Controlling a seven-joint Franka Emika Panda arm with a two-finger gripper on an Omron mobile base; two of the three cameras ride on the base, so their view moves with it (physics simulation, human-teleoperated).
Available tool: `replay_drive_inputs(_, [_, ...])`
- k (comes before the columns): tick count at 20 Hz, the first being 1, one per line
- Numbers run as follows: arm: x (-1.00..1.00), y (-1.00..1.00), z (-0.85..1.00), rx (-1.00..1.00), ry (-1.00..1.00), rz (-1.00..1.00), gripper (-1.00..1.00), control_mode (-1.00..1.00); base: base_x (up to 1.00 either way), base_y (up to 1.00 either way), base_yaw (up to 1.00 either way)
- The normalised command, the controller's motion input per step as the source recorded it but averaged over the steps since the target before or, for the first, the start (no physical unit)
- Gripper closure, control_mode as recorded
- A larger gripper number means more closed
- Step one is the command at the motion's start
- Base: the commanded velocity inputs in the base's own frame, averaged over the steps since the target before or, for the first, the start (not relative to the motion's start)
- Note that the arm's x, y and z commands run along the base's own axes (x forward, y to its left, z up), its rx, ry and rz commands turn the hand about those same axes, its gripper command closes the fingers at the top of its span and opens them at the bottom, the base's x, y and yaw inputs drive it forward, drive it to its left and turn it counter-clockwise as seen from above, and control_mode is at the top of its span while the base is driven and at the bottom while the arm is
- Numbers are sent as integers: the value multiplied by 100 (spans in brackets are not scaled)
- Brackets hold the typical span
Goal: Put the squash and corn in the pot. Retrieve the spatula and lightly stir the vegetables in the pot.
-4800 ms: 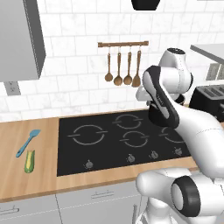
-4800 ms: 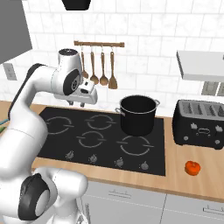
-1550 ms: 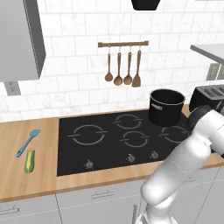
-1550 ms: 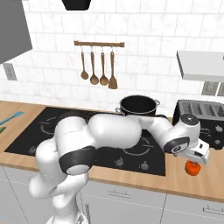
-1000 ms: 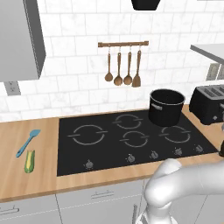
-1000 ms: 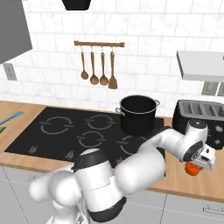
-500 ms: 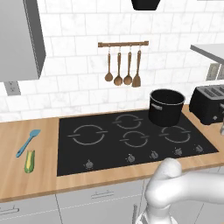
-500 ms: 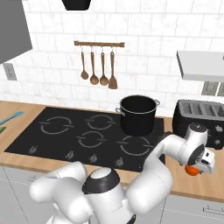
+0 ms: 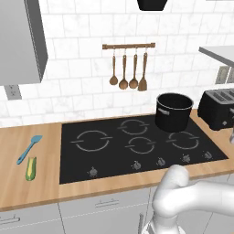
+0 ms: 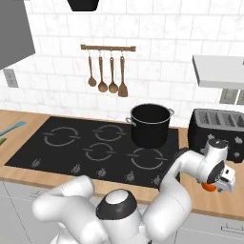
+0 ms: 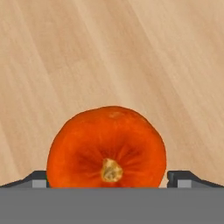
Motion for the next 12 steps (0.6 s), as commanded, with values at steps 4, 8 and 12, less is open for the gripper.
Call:
replay_drive_inputs(4, [4, 0, -15, 0, 1, 0, 100, -100, 0, 0, 0])
replay_drive_inputs(8, [0, 0, 0, 0, 0, 0, 100, -100, 0, 0, 0])
replay_drive_inputs(12, [-15, 8, 17, 0, -4, 0, 100, -100, 0, 0, 0])
